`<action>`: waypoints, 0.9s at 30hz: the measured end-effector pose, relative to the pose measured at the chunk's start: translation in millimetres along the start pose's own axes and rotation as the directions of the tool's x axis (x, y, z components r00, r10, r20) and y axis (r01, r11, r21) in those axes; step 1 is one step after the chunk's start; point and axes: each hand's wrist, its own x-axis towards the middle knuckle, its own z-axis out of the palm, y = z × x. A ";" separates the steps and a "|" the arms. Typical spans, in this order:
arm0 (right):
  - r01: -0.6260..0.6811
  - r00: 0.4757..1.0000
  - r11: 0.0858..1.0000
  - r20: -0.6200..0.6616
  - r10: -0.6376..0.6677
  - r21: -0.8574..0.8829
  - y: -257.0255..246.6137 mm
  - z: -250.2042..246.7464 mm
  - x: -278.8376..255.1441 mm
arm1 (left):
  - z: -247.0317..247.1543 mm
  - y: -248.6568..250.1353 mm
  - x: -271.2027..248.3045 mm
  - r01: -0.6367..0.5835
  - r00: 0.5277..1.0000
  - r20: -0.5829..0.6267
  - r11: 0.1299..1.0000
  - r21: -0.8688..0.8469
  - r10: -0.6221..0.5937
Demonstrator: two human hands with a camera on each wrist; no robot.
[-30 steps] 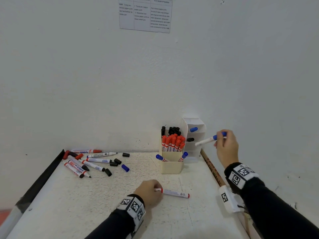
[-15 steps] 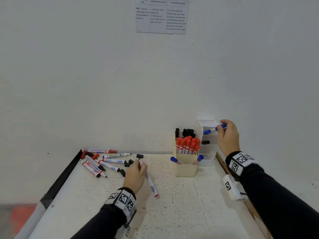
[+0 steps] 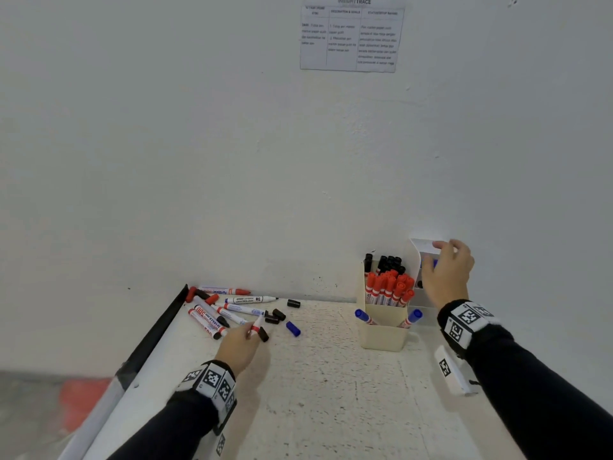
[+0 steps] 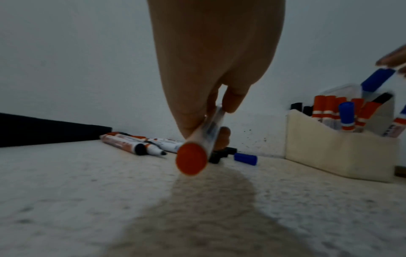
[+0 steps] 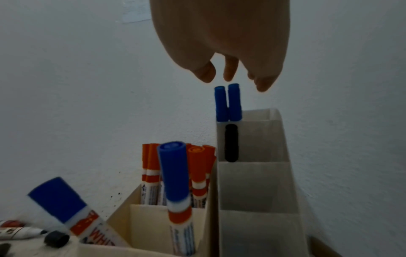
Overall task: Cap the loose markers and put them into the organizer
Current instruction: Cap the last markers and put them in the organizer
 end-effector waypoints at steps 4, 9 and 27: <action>0.265 0.964 0.963 -0.048 -0.262 0.049 -46.3 12.8 -9.4 | -23.3 -23.1 2.6 0.037 0.998 -0.057 0.999 -0.019 -0.038; 0.322 0.865 0.911 0.310 -0.393 0.256 -97.6 59.3 -42.2 | -39.4 -39.8 4.2 0.131 0.986 -0.095 0.991 -0.031 -0.134; 0.516 0.331 0.856 0.922 -0.203 0.003 -111.3 180.9 -145.1 | -36.4 -63.3 13.5 0.203 0.915 -0.303 0.952 -0.231 -0.268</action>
